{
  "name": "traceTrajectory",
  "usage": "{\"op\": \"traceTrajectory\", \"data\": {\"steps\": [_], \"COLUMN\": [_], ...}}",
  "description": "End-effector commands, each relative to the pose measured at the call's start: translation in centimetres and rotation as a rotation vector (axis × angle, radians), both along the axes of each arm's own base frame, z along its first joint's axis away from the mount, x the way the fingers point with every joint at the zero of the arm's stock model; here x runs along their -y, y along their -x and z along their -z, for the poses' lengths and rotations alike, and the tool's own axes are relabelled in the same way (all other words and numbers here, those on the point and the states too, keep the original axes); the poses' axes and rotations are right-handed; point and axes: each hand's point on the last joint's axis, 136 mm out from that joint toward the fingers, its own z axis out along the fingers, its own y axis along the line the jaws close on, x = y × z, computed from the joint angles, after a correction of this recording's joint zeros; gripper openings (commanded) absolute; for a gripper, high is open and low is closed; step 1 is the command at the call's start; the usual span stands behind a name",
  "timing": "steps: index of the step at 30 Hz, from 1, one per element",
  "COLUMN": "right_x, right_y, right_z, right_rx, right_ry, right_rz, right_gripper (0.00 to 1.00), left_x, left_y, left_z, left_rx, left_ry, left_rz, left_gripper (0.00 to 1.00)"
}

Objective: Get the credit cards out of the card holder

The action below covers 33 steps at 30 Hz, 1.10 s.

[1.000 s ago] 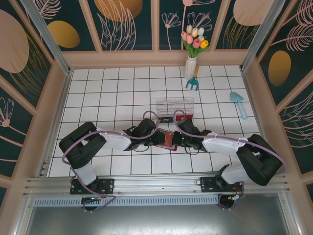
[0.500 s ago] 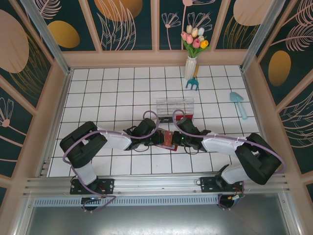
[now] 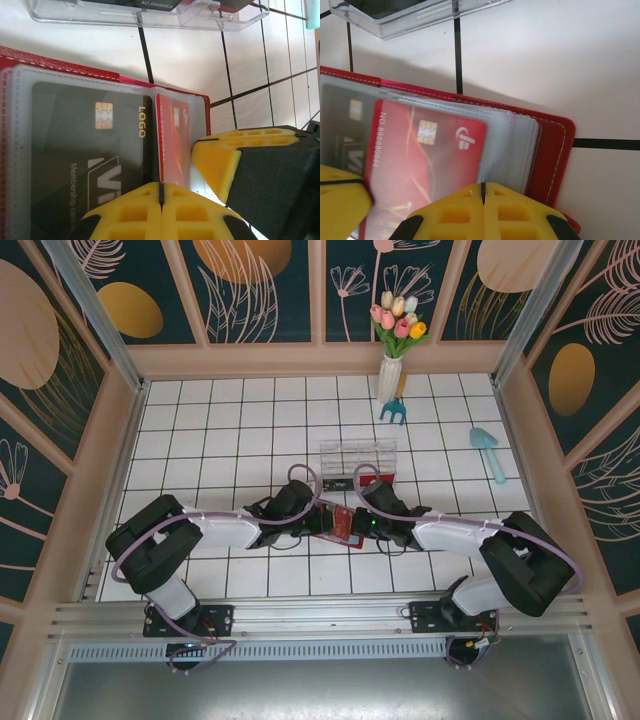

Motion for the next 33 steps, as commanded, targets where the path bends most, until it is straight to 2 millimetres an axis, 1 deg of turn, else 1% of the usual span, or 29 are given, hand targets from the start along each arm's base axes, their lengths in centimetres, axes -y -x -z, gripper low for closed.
{"op": "traceTrajectory", "data": {"steps": [1,7,10,12,17,20,23,27,33], "right_x": [2.2,2.3,1.9,1.5,0.5,0.2,-0.1,-0.8,-1.1], "right_y": [1.2,1.2,1.1,0.8,0.0,-0.3,-0.5,-0.4,-0.3], "right_z": [2.4,2.4,2.0,1.5,-0.7,-1.6,-2.0,-2.0,-0.6], "right_rx": [-0.06,-0.06,-0.053,-0.042,0.01,0.029,0.036,0.033,0.01], "right_ry": [0.083,0.084,0.071,0.052,0.014,0.006,0.003,-0.019,0.001], "right_rz": [0.032,0.032,0.026,0.017,-0.001,-0.005,-0.009,-0.03,-0.048], "right_gripper": [0.05,0.05,0.05,0.08,0.07,0.07,0.07,0.07,0.07], "left_x": [-1.5,-2.2,-1.7,-1.1,-0.2,-0.3,-0.3,-0.1,0.0], "left_y": [-0.1,0.0,0.1,0.1,0.2,0.1,0.0,0.1,0.2], "left_z": [0.4,0.4,0.0,-0.2,0.2,0.6,0.9,1.1,1.2], "left_rx": [0.004,0.004,0.004,-0.004,-0.028,-0.028,-0.03,-0.043,-0.047], "left_ry": [-0.037,-0.033,-0.005,0.03,0.075,0.058,0.055,0.066,0.07], "left_rz": [-0.017,-0.023,-0.009,0.001,0.011,0.007,0.005,0.007,0.01], "left_gripper": [0.0,0.0,0.0,0.0,0.0,0.0,0.0,0.0,0.0]}}
